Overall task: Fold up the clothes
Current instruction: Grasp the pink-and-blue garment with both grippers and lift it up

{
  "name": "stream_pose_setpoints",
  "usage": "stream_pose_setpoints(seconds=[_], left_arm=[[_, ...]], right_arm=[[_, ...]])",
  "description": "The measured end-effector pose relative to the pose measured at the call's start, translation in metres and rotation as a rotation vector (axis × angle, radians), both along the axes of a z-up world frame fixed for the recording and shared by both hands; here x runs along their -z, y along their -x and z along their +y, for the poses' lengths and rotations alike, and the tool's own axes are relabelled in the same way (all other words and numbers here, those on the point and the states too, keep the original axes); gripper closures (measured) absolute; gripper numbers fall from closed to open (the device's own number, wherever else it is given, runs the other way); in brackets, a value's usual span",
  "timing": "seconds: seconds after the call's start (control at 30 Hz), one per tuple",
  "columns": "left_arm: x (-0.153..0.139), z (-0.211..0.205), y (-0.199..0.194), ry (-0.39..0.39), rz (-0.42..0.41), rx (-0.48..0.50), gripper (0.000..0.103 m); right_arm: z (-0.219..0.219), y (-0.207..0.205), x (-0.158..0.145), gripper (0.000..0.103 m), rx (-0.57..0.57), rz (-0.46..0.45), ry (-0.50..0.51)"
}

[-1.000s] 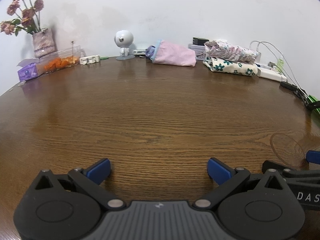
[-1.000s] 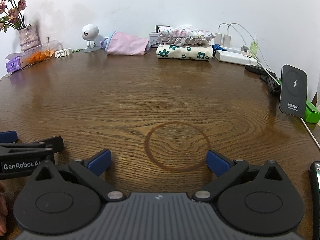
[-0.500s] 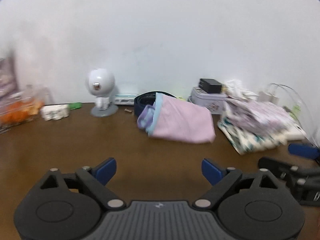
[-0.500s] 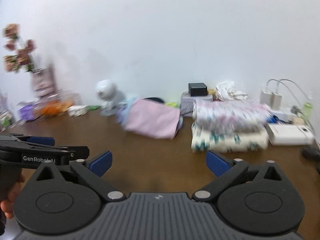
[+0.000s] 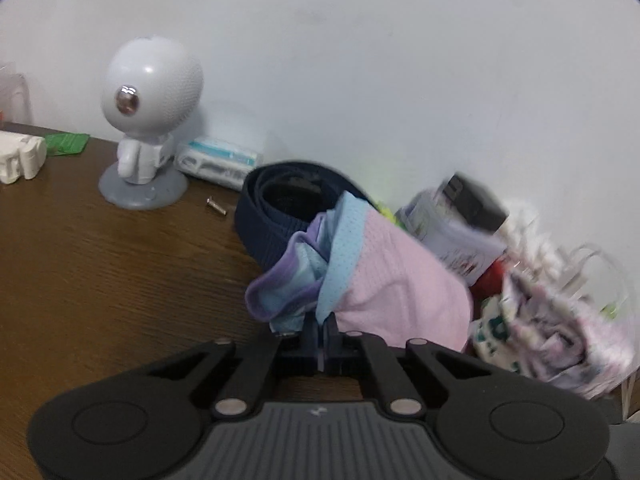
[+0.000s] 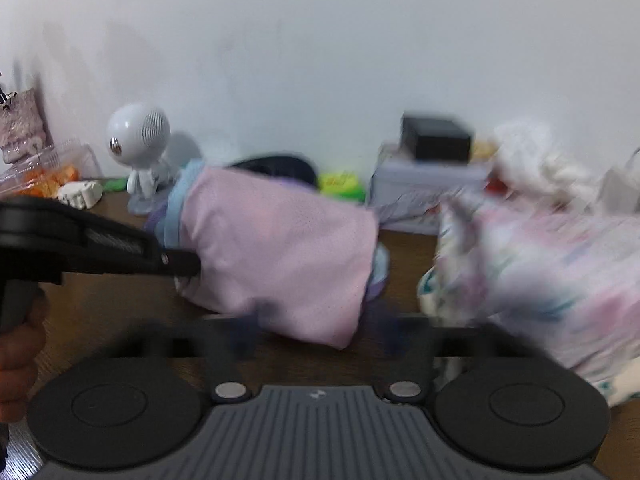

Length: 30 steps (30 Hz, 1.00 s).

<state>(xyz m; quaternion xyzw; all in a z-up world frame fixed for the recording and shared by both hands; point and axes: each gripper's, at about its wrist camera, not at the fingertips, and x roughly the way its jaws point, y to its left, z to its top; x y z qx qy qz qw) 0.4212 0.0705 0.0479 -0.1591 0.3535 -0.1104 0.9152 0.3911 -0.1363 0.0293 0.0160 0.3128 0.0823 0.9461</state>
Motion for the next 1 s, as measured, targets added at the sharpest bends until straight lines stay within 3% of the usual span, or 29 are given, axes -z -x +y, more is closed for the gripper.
stream_pose_setpoints(seconds=[0.1, 0.23, 0.37, 0.57, 0.77, 0.83, 1.0], left_arm=[[-0.019, 0.004, 0.027, -0.011, -0.067, 0.019, 0.103], [-0.060, 0.008, 0.077, 0.014, -0.151, 0.021, 0.103], [-0.128, 0.008, 0.162, 0.033, -0.264, 0.090, 0.103], [-0.234, 0.000, 0.303, 0.114, -0.495, 0.242, 0.103], [-0.302, -0.014, 0.425, 0.126, -0.718, 0.284, 0.103], [-0.326, -0.012, 0.456, 0.147, -0.777, 0.289, 0.103], [-0.359, -0.014, 0.522, 0.167, -0.857, 0.329, 0.103]], right_arm=[[-0.001, 0.010, -0.001, 0.101, -0.016, -0.004, -0.035], [-0.004, 0.065, -0.034, 0.101, -0.065, -0.116, -0.077], [-0.021, 0.145, -0.088, 0.101, -0.086, -0.222, -0.160], [-0.062, 0.304, -0.194, 0.101, -0.153, -0.478, -0.266], [-0.068, 0.428, -0.271, 0.101, -0.213, -0.682, -0.297], [-0.065, 0.464, -0.294, 0.101, -0.217, -0.759, -0.266], [-0.067, 0.534, -0.337, 0.101, -0.191, -0.871, -0.233]])
